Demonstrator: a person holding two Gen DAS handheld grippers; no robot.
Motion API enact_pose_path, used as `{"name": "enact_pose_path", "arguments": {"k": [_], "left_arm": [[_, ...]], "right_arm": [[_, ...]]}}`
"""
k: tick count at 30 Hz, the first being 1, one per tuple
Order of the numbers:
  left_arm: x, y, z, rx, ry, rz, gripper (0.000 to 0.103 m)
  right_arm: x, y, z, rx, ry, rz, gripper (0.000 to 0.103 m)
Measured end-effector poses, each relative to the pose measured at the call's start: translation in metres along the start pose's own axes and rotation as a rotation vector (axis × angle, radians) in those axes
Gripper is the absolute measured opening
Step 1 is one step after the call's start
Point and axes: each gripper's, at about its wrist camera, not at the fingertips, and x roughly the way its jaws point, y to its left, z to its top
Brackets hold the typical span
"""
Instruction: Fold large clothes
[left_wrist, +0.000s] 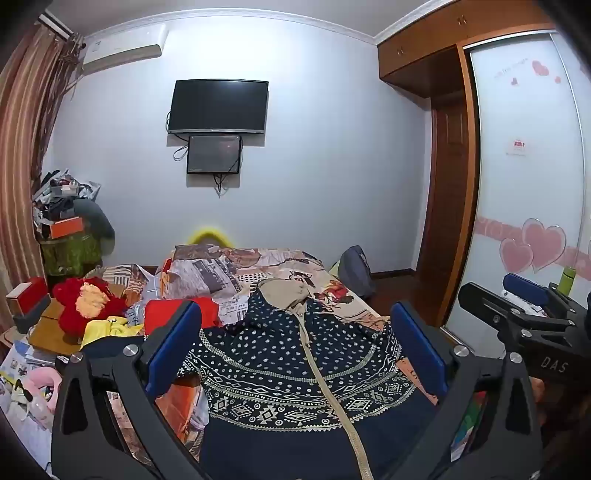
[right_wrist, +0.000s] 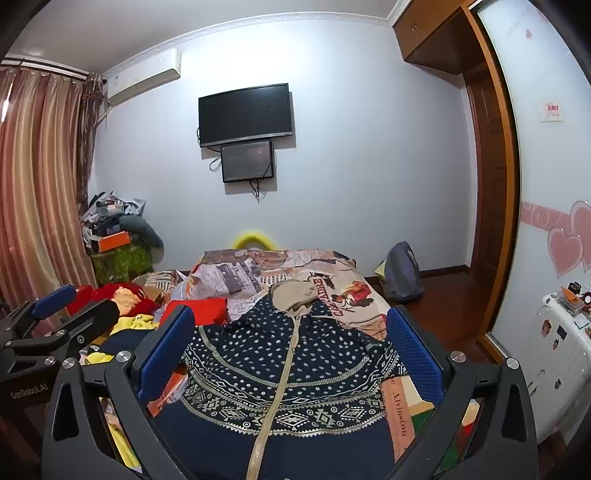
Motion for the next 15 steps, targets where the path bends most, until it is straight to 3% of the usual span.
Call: {"name": "enact_pose_path", "arguments": {"k": [15], "left_arm": [[0.0023,0.0026,-0.0035,-0.008,0.003,-0.004,0.103]], "right_arm": [[0.0057,0.0015,-0.0069,0.001,0.018,-0.008,0.103]]}}
